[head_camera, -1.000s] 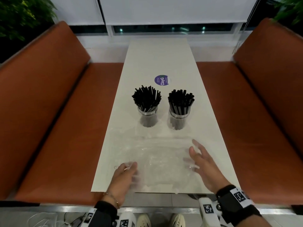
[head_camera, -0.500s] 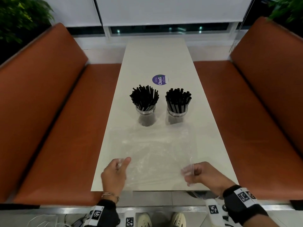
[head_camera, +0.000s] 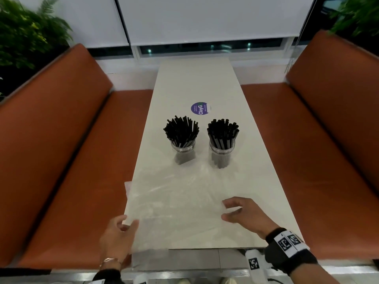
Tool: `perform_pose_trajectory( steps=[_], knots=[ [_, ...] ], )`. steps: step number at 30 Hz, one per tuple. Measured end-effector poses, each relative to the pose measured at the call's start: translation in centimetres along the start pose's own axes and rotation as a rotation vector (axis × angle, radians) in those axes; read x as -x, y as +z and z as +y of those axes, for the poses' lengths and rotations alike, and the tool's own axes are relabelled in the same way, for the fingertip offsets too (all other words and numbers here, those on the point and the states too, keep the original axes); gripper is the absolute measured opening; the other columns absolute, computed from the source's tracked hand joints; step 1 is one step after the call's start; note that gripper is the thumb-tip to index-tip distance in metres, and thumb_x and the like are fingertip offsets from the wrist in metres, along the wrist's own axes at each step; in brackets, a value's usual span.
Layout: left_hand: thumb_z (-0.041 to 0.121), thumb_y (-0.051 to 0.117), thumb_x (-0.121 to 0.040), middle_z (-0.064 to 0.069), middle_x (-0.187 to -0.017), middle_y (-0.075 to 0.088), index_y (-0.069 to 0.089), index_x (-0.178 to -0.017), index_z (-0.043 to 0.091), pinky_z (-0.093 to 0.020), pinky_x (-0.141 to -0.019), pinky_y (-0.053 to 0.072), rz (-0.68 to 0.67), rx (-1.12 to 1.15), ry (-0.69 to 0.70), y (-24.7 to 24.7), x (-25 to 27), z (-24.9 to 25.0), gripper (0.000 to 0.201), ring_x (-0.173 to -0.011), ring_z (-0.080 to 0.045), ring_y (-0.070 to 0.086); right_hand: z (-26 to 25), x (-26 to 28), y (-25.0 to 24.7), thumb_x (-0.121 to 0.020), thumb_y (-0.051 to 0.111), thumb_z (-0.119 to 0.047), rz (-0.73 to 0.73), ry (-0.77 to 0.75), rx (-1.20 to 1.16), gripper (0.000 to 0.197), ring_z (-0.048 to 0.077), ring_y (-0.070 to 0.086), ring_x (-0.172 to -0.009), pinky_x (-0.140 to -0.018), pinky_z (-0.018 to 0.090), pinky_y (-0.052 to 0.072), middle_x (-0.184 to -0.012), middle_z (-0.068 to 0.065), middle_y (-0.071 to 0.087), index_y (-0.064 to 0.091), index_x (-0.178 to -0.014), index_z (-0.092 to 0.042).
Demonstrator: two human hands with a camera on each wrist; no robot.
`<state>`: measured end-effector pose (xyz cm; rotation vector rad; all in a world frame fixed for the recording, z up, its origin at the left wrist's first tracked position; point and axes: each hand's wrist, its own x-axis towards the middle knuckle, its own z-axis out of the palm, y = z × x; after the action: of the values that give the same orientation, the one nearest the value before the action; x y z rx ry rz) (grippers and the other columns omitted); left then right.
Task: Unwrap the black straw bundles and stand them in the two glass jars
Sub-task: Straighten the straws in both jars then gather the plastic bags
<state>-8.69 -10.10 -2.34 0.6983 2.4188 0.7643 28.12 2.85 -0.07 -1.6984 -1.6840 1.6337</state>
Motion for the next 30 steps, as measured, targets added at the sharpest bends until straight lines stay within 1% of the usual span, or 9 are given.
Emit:
perform_pose_trajectory(
  steps=[4,7,10,13,16,21,24,27,30],
  knots=[
    [0.054,0.073,-0.086,-0.008,-0.133,0.061,0.054,-0.137,0.028,-0.051,-0.101,0.051,0.143,-0.246,0.192,1.7,1.2,1.3,0.061,-0.122,-0.030,0.057,0.0,-0.4,-0.4,-0.077,0.091,-0.038,0.134,0.018,0.096,0.064,0.004,0.067,-0.103,-0.081,0.022,0.053,-0.129,-0.012,0.063,0.062,-0.134,-0.031],
    [0.061,0.070,-0.084,0.003,-0.136,0.059,0.064,-0.130,0.036,-0.042,-0.103,0.045,-0.006,-0.450,0.408,3.9,2.2,2.4,0.053,-0.125,-0.023,0.054,-1.0,-0.4,-1.7,-0.079,0.090,-0.039,0.212,-0.005,0.079,0.072,0.009,0.065,-0.109,-0.084,0.024,0.052,-0.138,-0.008,0.060,0.056,-0.141,-0.028],
    [0.059,0.067,-0.084,0.005,-0.140,0.056,0.066,-0.126,0.036,-0.038,-0.108,0.040,-0.130,-0.600,0.351,5.0,2.9,4.3,0.048,-0.129,-0.020,0.051,-2.8,-0.7,-3.3,-0.075,0.092,-0.045,0.350,-0.053,0.054,0.093,0.016,0.060,-0.120,-0.093,0.029,0.051,-0.148,-0.002,0.054,0.044,-0.151,-0.025],
    [0.042,0.075,-0.083,0.003,-0.128,0.064,0.071,-0.119,0.030,-0.038,-0.101,0.043,-0.029,-0.437,0.496,6.0,3.5,8.5,0.037,-0.118,-0.020,0.057,-5.5,-1.5,-4.6,-0.068,0.092,-0.056,0.486,-0.141,0.052,0.112,0.018,0.056,-0.132,-0.106,0.035,0.051,-0.158,-0.002,0.045,0.033,-0.158,-0.025],
    [0.036,0.078,-0.083,0.004,-0.125,0.063,0.066,-0.124,0.026,-0.033,-0.103,0.049,-0.125,-0.172,0.659,8.5,3.4,14.0,0.044,-0.118,-0.018,0.059,-8.7,-2.8,-5.2,-0.064,0.091,-0.065,0.523,-0.233,0.115,0.126,0.018,0.046,-0.144,-0.115,0.039,0.046,-0.165,-0.003,0.035,0.023,-0.162,-0.025],
    [0.043,0.085,-0.077,0.000,-0.152,0.049,0.039,-0.154,0.019,-0.034,-0.113,0.044,-0.410,0.012,0.562,14.9,1.2,21.5,0.093,-0.138,-0.019,0.049,-13.6,-6.1,-5.5,-0.070,0.088,-0.060,0.528,-0.341,0.256,0.128,0.025,0.027,-0.156,-0.127,0.042,0.030,-0.168,0.007,0.027,0.014,-0.165,-0.017],
    [0.058,0.089,-0.059,0.000,-0.159,0.040,0.027,-0.157,0.022,-0.038,-0.112,0.049,-0.490,0.038,0.461,18.5,-0.8,23.7,0.121,-0.140,-0.020,0.048,-14.8,-8.4,-5.4,-0.075,0.082,-0.061,0.503,-0.325,0.336,0.128,0.031,0.011,-0.161,-0.131,0.046,0.020,-0.174,0.013,0.011,0.006,-0.166,-0.014],
    [0.068,0.072,-0.079,-0.010,-0.158,0.047,0.045,-0.152,0.026,-0.056,-0.104,0.054,-0.594,0.258,0.648,21.9,-2.9,24.1,0.089,-0.135,-0.029,0.056,-14.8,-10.3,-4.8,-0.076,0.079,-0.061,0.516,-0.308,0.380,0.126,0.034,0.001,-0.162,-0.131,0.045,0.014,-0.176,0.014,0.000,0.004,-0.167,-0.015],
    [0.045,0.031,-0.110,-0.009,-0.132,0.071,0.075,-0.127,0.021,-0.044,-0.097,0.055,-0.587,0.844,0.482,20.3,-1.6,27.1,0.053,-0.116,-0.026,0.070,-14.6,-11.8,-4.3,-0.078,0.076,-0.059,0.559,-0.356,0.398,0.118,0.034,0.003,-0.162,-0.131,0.049,0.019,-0.175,0.013,0.001,0.011,-0.165,-0.014]
  ],
)
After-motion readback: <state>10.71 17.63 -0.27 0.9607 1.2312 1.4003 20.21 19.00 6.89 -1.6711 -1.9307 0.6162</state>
